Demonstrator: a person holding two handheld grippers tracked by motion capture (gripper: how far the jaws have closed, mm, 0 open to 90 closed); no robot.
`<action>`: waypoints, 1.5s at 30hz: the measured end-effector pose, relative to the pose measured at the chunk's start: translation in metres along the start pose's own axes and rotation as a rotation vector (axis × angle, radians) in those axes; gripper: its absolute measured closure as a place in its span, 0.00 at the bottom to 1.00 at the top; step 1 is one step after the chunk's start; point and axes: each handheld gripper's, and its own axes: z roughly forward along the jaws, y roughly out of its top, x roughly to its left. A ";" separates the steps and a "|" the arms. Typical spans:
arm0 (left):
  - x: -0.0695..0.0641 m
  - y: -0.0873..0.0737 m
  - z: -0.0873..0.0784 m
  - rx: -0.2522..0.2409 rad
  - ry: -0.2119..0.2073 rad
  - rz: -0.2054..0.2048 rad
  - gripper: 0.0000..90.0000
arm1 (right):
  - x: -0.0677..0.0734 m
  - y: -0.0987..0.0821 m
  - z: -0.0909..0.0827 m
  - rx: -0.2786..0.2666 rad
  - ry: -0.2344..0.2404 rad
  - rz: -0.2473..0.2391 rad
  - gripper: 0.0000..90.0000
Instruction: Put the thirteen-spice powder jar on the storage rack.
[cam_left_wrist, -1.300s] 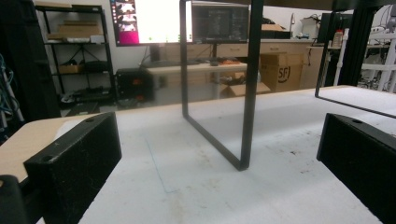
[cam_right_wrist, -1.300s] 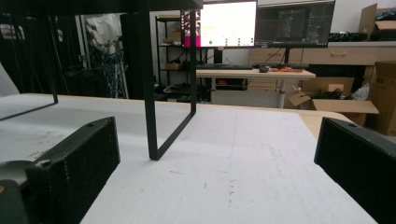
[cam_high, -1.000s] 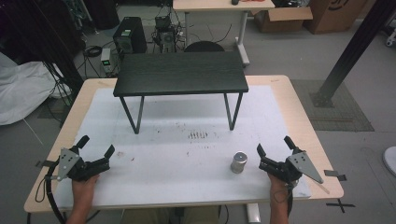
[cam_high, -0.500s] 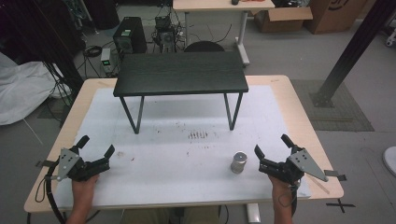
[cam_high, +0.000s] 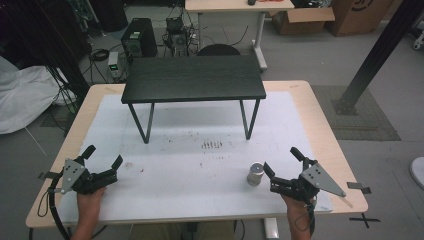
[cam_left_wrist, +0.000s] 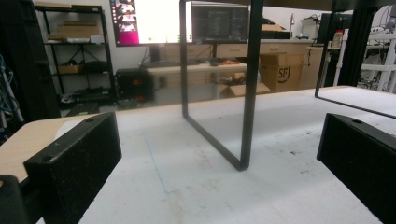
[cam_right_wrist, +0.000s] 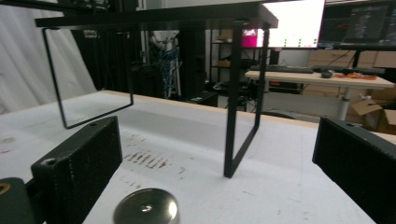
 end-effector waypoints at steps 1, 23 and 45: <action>0.000 0.000 0.000 0.000 0.000 -0.001 0.00 | 0.002 0.000 0.000 0.004 0.009 -0.001 0.01; 0.000 0.000 0.000 -0.002 -0.002 -0.002 0.00 | 0.026 -0.018 0.021 0.200 0.117 -0.010 0.03; 0.000 0.000 0.000 -0.002 -0.002 -0.002 0.00 | 0.024 -0.037 0.030 0.288 0.134 0.057 0.20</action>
